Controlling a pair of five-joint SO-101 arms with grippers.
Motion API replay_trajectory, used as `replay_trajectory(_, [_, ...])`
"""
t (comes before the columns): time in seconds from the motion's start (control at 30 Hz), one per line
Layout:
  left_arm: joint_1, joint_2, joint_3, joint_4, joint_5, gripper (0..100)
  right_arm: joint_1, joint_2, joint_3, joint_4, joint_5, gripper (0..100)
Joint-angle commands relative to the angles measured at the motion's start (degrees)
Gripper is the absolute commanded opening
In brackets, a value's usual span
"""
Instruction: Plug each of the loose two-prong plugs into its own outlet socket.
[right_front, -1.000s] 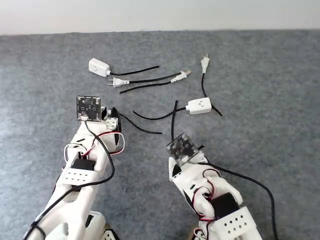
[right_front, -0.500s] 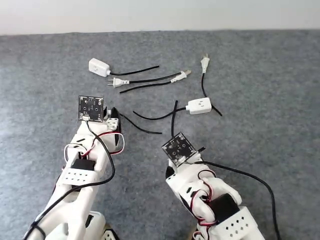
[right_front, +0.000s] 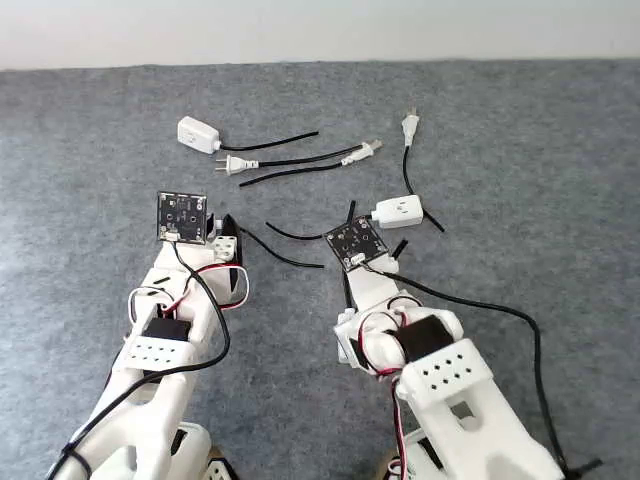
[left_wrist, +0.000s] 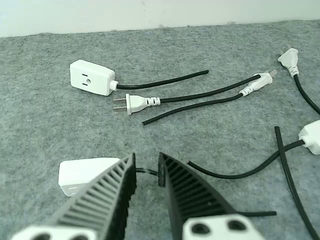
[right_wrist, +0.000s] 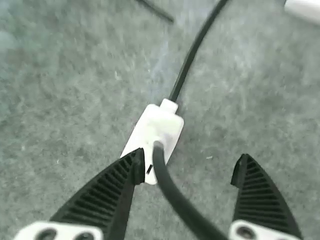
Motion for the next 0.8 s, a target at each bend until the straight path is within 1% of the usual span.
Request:
replay_trajectory(0.0, [0.2,-1.0,-0.7,-1.5,-0.5,7,-2.6,1.2,-3.3,-1.1,-0.6,28.2])
replay_trajectory(0.33, [0.2,-1.0,-0.7,-1.5,-0.5,7,-9.5,1.7,0.2,-5.7,-0.8,28.2])
replay_trajectory(0.4, [0.2,-1.0,-0.7,-1.5,-0.5,7,-10.2,1.8,0.4,-6.5,-3.1,28.2])
replay_trajectory(0.57, [0.1,-1.0,-0.7,-1.5,-0.5,7,-8.5,2.3,0.7,-7.0,-4.0,32.9])
replay_trajectory(0.67, [0.1,-1.0,-0.7,-1.5,-0.5,7,-6.2,5.8,1.1,-9.5,-4.0,32.9])
replay_trajectory(0.77, [0.1,-1.0,-0.7,-1.5,-0.5,7,-6.2,10.8,0.2,-10.4,-4.1,32.9])
